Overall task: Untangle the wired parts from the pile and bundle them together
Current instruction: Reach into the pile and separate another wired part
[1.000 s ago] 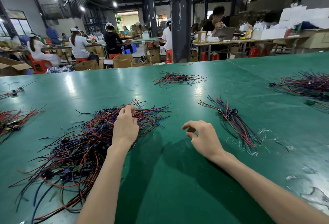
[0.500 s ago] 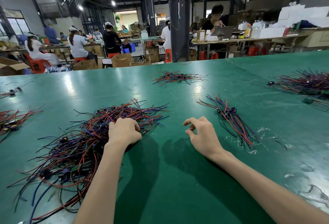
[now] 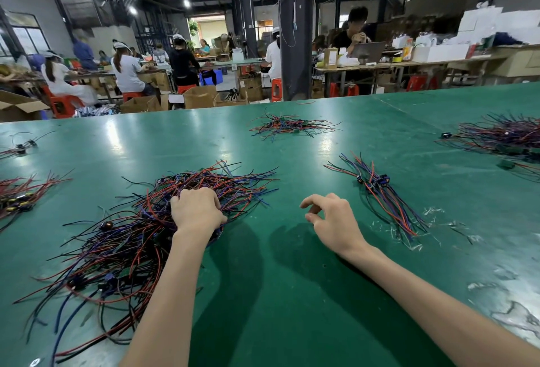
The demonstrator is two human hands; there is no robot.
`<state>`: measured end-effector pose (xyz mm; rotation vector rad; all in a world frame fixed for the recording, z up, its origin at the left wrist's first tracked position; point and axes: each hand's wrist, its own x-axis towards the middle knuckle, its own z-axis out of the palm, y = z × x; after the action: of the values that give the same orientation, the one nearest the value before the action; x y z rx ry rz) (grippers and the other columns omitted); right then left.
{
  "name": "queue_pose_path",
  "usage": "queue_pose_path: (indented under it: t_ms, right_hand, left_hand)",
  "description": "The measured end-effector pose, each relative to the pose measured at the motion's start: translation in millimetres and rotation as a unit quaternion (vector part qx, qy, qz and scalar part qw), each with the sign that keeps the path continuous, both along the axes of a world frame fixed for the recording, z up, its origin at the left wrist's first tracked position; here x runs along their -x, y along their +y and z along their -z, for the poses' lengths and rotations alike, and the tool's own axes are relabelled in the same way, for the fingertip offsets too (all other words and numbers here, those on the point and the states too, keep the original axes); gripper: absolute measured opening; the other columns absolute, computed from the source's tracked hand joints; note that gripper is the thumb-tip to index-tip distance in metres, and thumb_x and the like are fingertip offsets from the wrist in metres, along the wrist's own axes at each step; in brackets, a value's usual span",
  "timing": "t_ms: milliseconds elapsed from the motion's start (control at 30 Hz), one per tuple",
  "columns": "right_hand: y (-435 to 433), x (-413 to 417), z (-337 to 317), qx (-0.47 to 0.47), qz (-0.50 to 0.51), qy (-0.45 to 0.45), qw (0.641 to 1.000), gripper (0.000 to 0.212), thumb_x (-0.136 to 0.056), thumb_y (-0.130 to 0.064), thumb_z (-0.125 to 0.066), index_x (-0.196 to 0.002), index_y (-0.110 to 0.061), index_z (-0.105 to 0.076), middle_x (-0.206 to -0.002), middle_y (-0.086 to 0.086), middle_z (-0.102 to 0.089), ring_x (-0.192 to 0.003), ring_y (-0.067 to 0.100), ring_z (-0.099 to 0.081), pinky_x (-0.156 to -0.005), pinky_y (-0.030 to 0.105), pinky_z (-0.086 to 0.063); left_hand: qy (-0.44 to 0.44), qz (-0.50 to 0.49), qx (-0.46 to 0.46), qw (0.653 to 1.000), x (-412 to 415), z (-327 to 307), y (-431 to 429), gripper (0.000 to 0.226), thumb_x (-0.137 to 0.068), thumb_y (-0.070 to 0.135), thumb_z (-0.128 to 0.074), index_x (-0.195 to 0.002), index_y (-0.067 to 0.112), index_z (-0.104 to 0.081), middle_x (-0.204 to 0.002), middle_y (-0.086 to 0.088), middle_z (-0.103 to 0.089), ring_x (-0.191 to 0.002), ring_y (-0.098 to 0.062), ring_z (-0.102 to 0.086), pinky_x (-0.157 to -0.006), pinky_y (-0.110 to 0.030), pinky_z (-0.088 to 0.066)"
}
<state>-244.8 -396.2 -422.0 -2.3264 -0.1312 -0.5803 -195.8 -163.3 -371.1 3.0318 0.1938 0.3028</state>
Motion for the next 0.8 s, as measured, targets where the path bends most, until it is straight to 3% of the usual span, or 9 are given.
queue_pose_path:
  t_ms: [100, 200, 300, 433, 567, 667, 733, 800]
  right_hand:
    - [-0.1, 0.2, 0.5, -0.002, -0.001, 0.002, 1.000, 0.022, -0.082, -0.002, -0.066, -0.096, -0.018, -0.071, -0.081, 0.001, -0.061, -0.074, -0.005, -0.044, -0.069, 0.015, -0.026]
    - [0.8, 0.7, -0.1, 0.008, 0.007, 0.007, 1.000, 0.021, -0.080, -0.003, -0.067, -0.093, -0.019, -0.072, -0.071, -0.008, -0.059, -0.075, 0.006, -0.046, -0.070, 0.022, -0.031]
    - [2.4, 1.3, 0.6, 0.021, 0.006, 0.013, 1.000, 0.019, -0.080, -0.004, -0.067, -0.092, -0.018, -0.072, -0.068, -0.010, -0.059, -0.080, 0.016, -0.050, -0.074, 0.028, -0.040]
    - [3.4, 1.6, 3.2, 0.001, 0.010, 0.018, 1.000, 0.019, -0.080, -0.004, -0.066, -0.093, -0.018, -0.072, -0.077, -0.002, -0.060, -0.077, 0.012, -0.047, -0.071, 0.023, -0.031]
    - [3.9, 2.1, 4.1, -0.004, 0.000, 0.022, 1.000, 0.018, -0.080, -0.004, -0.066, -0.092, -0.017, -0.072, -0.075, -0.002, -0.061, -0.077, 0.011, -0.047, -0.072, 0.023, -0.033]
    - [4.1, 2.0, 2.7, 0.016, -0.002, 0.018, 1.000, 0.017, -0.080, -0.004, -0.067, -0.090, -0.016, -0.072, -0.069, -0.006, -0.062, -0.078, 0.016, -0.050, -0.074, 0.028, -0.042]
    - [4.5, 2.2, 2.4, 0.020, -0.004, 0.013, 1.000, 0.017, -0.079, -0.004, -0.067, -0.089, -0.016, -0.072, -0.066, -0.009, -0.059, -0.077, 0.017, -0.052, -0.074, 0.029, -0.043]
    - [5.0, 2.1, 2.2, 0.015, -0.006, 0.012, 1.000, 0.018, -0.078, -0.002, -0.067, -0.090, -0.015, -0.072, -0.064, -0.012, -0.056, -0.078, 0.018, -0.052, -0.074, 0.028, -0.042]
  left_hand:
    - [-0.015, -0.004, -0.011, 1.000, -0.8, 0.0, -1.8, 0.013, -0.080, 0.027, -0.072, -0.093, 0.029, -0.072, -0.101, -0.001, -0.069, -0.107, -0.023, -0.057, -0.096, -0.037, -0.034]
    - [-0.075, -0.013, 0.010, 0.997, 0.1, -0.3, -2.6, 0.011, -0.086, 0.028, -0.066, -0.094, 0.025, -0.073, -0.096, -0.002, -0.070, -0.103, -0.025, -0.058, -0.094, -0.037, -0.034]
    - [-0.180, -0.031, 0.042, 0.982, 0.5, 0.4, -4.1, 0.015, -0.091, 0.027, -0.060, -0.099, 0.019, -0.071, -0.101, -0.007, -0.068, -0.106, -0.028, -0.051, -0.091, -0.039, -0.031]
    - [-0.340, -0.045, 0.115, 0.932, 2.9, -4.5, -6.6, 0.015, -0.086, 0.016, -0.066, -0.100, 0.010, -0.070, -0.110, -0.014, -0.060, -0.109, -0.032, -0.046, -0.091, -0.042, -0.028]
    - [-0.329, -0.031, 0.122, 0.936, 3.9, -2.9, -9.8, 0.014, -0.089, 0.020, -0.062, -0.099, 0.011, -0.068, -0.100, -0.013, -0.067, -0.105, -0.032, -0.050, -0.094, -0.043, -0.025]
    - [-0.342, -0.055, 0.134, 0.929, 4.6, -2.1, -11.7, 0.015, -0.088, 0.022, -0.063, -0.095, 0.010, -0.068, -0.120, -0.014, -0.060, -0.122, -0.032, -0.040, -0.103, -0.049, -0.021]
    - [-0.413, -0.037, 0.149, 0.898, 4.6, -5.4, -10.7, 0.015, -0.087, 0.022, -0.063, -0.092, 0.009, -0.068, -0.127, -0.013, -0.055, -0.127, -0.031, -0.037, -0.105, -0.050, -0.021]
    - [-0.522, 0.031, 0.137, 0.841, 4.1, -7.6, -11.0, 0.014, -0.090, 0.022, -0.062, -0.092, 0.010, -0.067, -0.118, -0.011, -0.059, -0.119, -0.026, -0.042, -0.103, -0.045, -0.026]
